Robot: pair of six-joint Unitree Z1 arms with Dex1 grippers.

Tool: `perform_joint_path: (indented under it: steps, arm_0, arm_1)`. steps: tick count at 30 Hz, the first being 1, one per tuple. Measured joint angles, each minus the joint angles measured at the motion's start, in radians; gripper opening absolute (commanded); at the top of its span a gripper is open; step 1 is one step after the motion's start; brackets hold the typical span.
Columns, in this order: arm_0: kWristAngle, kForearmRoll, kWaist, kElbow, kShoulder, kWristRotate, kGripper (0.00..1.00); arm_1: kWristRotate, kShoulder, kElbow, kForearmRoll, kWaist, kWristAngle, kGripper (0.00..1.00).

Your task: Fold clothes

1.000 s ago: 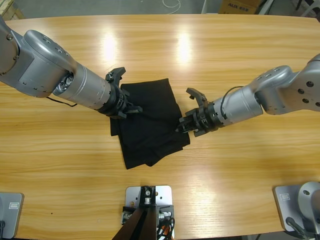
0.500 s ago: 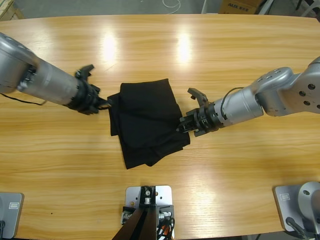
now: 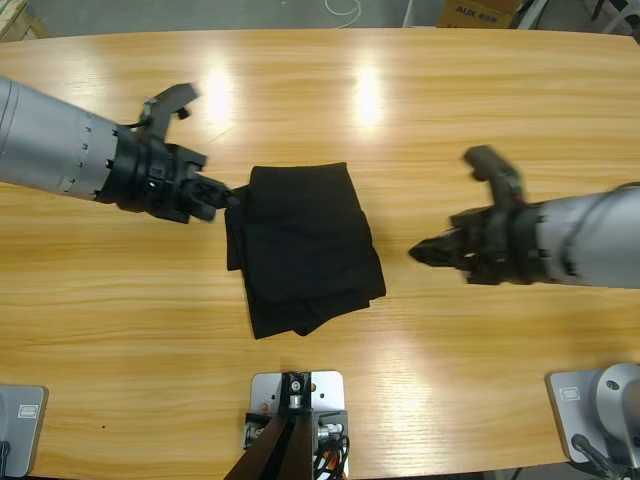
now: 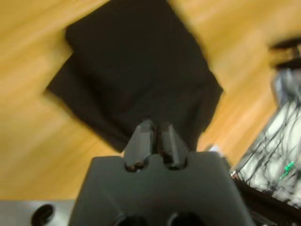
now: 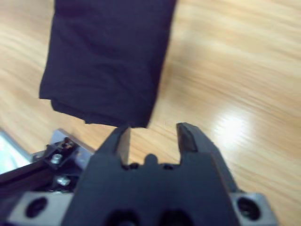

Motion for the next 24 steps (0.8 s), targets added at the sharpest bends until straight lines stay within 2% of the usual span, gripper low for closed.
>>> perform_joint_path:
  steps: [5, 8, 11, 16, 24]
  arm_0:
    - [-0.008, 0.115, -0.083, -0.144, 0.034, 0.385, 0.95]
    - [0.006, 0.313, -0.124, -0.318, 0.122, 0.628, 0.955]
    - [0.008, 0.538, -0.164, -0.518, 0.238, 0.776, 0.965]
    - [0.017, 0.746, -0.209, -0.724, 0.346, 0.824, 0.987]
    - [0.069, 0.821, -0.229, -0.774, 0.465, 0.82, 0.977]
  arm_1:
    - [0.007, -0.1, -0.043, 0.221, 0.008, -0.109, 1.0]
    - [0.008, -0.12, -0.046, 0.294, 0.009, -0.115, 1.0]
    - [0.008, -0.122, -0.05, 0.337, 0.009, -0.115, 1.0]
    - [0.016, -0.123, -0.056, 0.363, 0.009, -0.115, 1.0]
    - [0.033, -0.15, -0.063, 0.366, 0.009, -0.114, 1.0]
